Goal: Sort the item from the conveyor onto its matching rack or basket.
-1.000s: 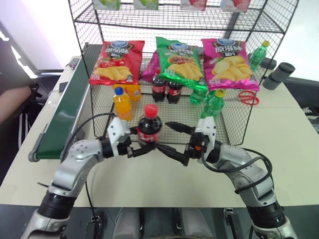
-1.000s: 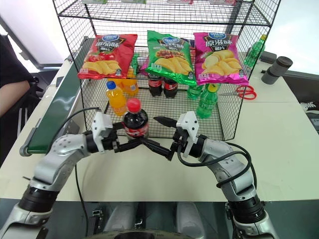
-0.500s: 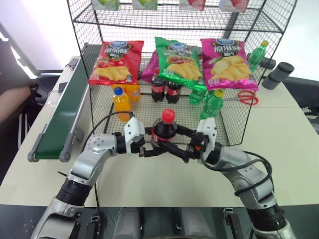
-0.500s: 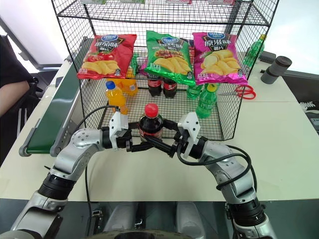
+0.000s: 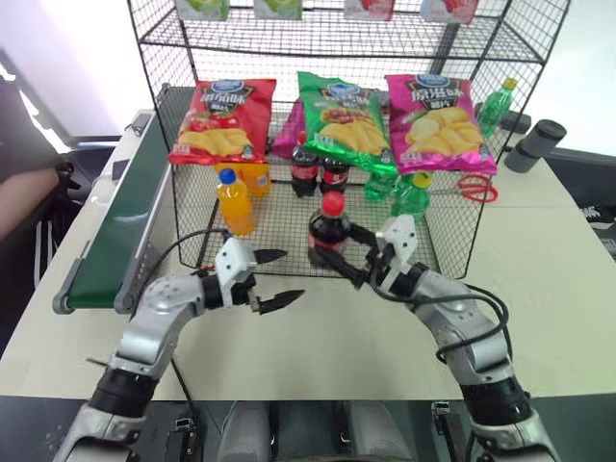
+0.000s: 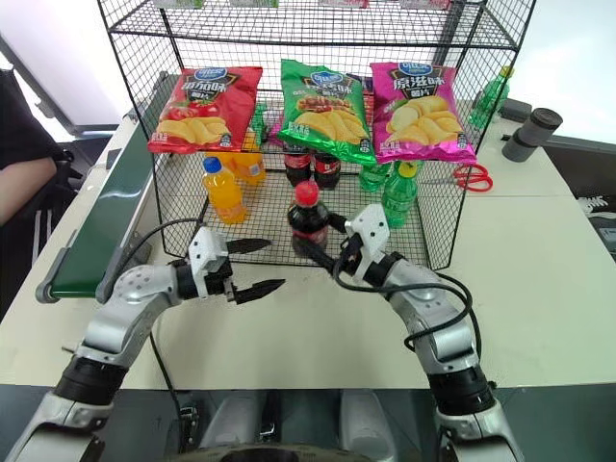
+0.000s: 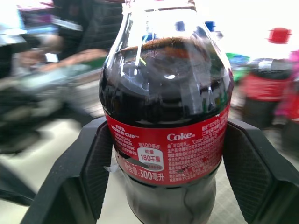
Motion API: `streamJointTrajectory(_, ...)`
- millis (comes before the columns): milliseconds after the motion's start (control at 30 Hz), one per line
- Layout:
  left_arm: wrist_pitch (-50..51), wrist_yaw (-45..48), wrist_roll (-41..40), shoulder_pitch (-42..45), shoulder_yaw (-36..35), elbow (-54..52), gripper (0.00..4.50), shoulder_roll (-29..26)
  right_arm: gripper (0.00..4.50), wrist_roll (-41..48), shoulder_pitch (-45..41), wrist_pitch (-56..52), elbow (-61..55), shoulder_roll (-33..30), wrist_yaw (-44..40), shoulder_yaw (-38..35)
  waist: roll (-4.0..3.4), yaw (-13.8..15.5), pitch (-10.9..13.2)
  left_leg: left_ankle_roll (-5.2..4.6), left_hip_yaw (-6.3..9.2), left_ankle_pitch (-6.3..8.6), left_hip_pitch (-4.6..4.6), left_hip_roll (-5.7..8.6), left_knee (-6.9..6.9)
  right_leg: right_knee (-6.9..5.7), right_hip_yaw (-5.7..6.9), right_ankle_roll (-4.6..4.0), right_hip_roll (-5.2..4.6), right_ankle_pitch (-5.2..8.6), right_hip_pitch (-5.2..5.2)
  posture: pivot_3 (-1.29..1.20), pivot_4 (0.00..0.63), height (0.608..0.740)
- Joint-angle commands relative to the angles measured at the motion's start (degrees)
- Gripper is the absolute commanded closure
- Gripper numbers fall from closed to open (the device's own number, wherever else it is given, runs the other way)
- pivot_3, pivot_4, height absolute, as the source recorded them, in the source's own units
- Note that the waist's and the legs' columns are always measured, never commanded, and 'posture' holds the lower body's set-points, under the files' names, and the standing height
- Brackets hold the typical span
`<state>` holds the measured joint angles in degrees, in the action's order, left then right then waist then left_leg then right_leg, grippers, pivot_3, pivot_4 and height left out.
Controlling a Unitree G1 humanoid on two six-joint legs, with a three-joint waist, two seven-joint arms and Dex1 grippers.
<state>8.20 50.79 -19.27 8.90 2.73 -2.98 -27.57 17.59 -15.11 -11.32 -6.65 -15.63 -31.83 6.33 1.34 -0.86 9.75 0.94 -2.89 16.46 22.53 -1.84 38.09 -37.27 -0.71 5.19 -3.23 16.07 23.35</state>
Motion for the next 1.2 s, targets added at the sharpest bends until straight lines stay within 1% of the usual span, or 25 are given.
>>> streamJointTrajectory(33, -2.4, -7.2, -2.3, -2.0, -7.4, -1.4, 0.06, 3.0, 1.62, -4.7, -4.6, 10.4, 10.3, 4.9, 5.5, -1.4, 0.0, 0.0, 0.0, 0.0, 0.0, 0.0, 0.0, 0.0, 0.0, 0.0, 0.0, 0.0, -0.01, 0.0, 0.0, 0.0, 0.15, 0.74)
streamJointTrajectory(100, -2.6, -9.0, -2.1, -3.0, -8.6, -2.3, 0.06, 4.3, 1.62, -6.2, -7.0, 13.9, 16.4, 7.3, 7.2, -1.9, 0.0, -0.1, 0.0, 0.0, 0.0, 0.0, 0.0, 0.0, 0.0, -0.01, -0.03, 0.0, -0.1, 0.0, 0.0, 0.0, 0.15, 0.74)
streamJointTrajectory(233, -2.8, -11.5, -1.6, -4.0, -9.4, -3.8, 0.06, 5.5, 1.62, -8.5, -11.0, 19.2, 25.8, 10.0, 9.2, -2.6, -0.01, -0.1, 0.0, 0.01, -0.03, 0.0, 0.03, 0.02, -0.01, -0.02, -0.02, 0.01, -0.18, -0.01, 0.02, 0.0, 0.15, 0.74)
streamJointTrajectory(300, -2.6, -12.9, -1.8, -5.2, -9.9, -5.7, 0.06, 5.9, 1.62, -9.6, -14.7, 22.2, 33.9, 11.8, 11.8, -3.4, -0.01, -0.2, 0.0, 0.01, -0.06, 0.0, 0.03, 0.03, -0.01, -0.02, -0.03, 0.01, -0.22, -0.01, 0.02, 0.0, 0.15, 0.74)
streamJointTrajectory(367, -2.6, -13.4, -1.7, -6.1, -9.8, -6.9, 0.06, 5.9, 1.62, -10.1, -17.3, 24.7, 39.3, 12.7, 12.8, -4.0, -0.02, -0.4, 0.0, 0.02, -0.08, -0.01, 0.01, 0.03, -0.01, -0.05, -0.04, 0.01, -0.23, -0.01, 0.02, 0.0, 0.15, 0.74)
streamJointTrajectory(533, -2.0, -14.0, -2.1, -7.3, -9.4, -8.5, 0.06, 5.9, 1.62, -9.8, -20.9, 28.3, 47.4, 13.9, 12.4, -5.7, -0.03, -0.3, 0.0, 0.03, -0.07, -0.01, -0.01, 0.01, -0.06, -0.08, -0.03, 0.0, -0.24, -0.01, 0.04, 0.0, 0.15, 0.74)
streamJointTrajectory(633, -1.8, -14.0, -2.0, -7.6, -8.9, -8.9, 0.06, 5.9, 1.62, -10.0, -22.0, 29.6, 49.9, 14.1, 11.4, -5.8, -0.03, -0.4, 0.0, 0.03, -0.09, -0.01, -0.01, 0.02, -0.06, -0.08, -0.04, 0.0, -0.28, -0.01, 0.04, 0.0, 0.15, 0.74)
streamJointTrajectory(700, -1.8, -13.9, -1.9, -7.4, -8.6, -8.8, 0.06, 5.9, 1.62, -9.5, -22.5, 30.1, 50.9, 14.3, 10.6, -6.0, -0.04, -0.5, 0.0, 0.03, -0.09, -0.01, -0.02, 0.02, -0.06, -0.09, -0.04, 0.0, -0.28, -0.01, 0.03, 0.0, 0.15, 0.74)
streamJointTrajectory(767, -1.7, -13.7, -1.9, -6.8, -8.2, -8.5, 0.0, 6.0, 0.59, -8.6, -22.6, 30.2, 51.1, 14.6, 9.2, -6.5, -0.04, -0.6, 0.0, 0.03, -0.08, -0.01, -0.02, 0.02, -0.06, -0.11, -0.04, 0.0, -0.28, -0.01, 0.04, 0.0, 0.15, 0.74)
streamJointTrajectory(800, -1.7, -13.6, -1.9, -6.4, -8.0, -8.2, 0.0, 6.0, 0.25, -8.5, -22.5, 30.3, 50.9, 14.7, 8.8, -6.6, -0.04, -0.7, 0.0, 0.03, -0.08, -0.01, -0.02, 0.02, -0.06, -0.11, -0.04, 0.0, -0.28, -0.01, 0.04, 0.0, 0.15, 0.74)
streamJointTrajectory(833, -1.6, -13.5, -2.0, -6.2, -7.8, -8.1, 0.0, 6.0, 0.01, -8.5, -22.2, 30.4, 50.5, 14.7, 8.5, -6.7, -0.04, -0.9, 0.0, 0.03, -0.08, -0.01, -0.02, 0.02, -0.06, -0.12, -0.04, 0.0, -0.28, -0.01, 0.04, 0.0, 0.15, 0.74)
streamJointTrajectory(933, -0.2, -13.9, -1.8, -5.1, -7.4, -7.7, 0.0, 5.9, 0.01, -9.2, -20.4, 31.5, 47.9, 14.2, 8.1, -6.4, -0.04, -1.4, 0.0, 0.04, -0.06, -0.01, -0.03, 0.02, -0.06, -0.14, -0.03, 0.0, -0.29, -0.01, 0.02, 0.0, 0.15, 0.74)
streamJointTrajectory(1067, 1.5, -14.3, -1.6, -4.5, -7.4, -7.7, 0.0, 5.5, 0.01, -9.6, -16.1, 31.4, 41.2, 12.0, 6.1, -5.8, -0.05, -1.6, 0.0, 0.04, -0.06, -0.01, -0.03, 0.02, -0.06, -0.13, -0.03, 0.0, -0.31, -0.01, 0.02, 0.0, 0.15, 0.74)
streamJointTrajectory(1200, 2.1, -13.9, -2.0, -4.1, -8.1, -7.9, 0.0, 4.9, 0.01, -8.9, -9.5, 27.6, 30.7, 7.2, 3.1, -5.7, -0.05, -1.5, 0.0, 0.04, -0.06, -0.01, -0.03, 0.02, -0.06, -0.12, -0.04, 0.0, -0.33, -0.01, 0.02, 0.0, 0.15, 0.74)
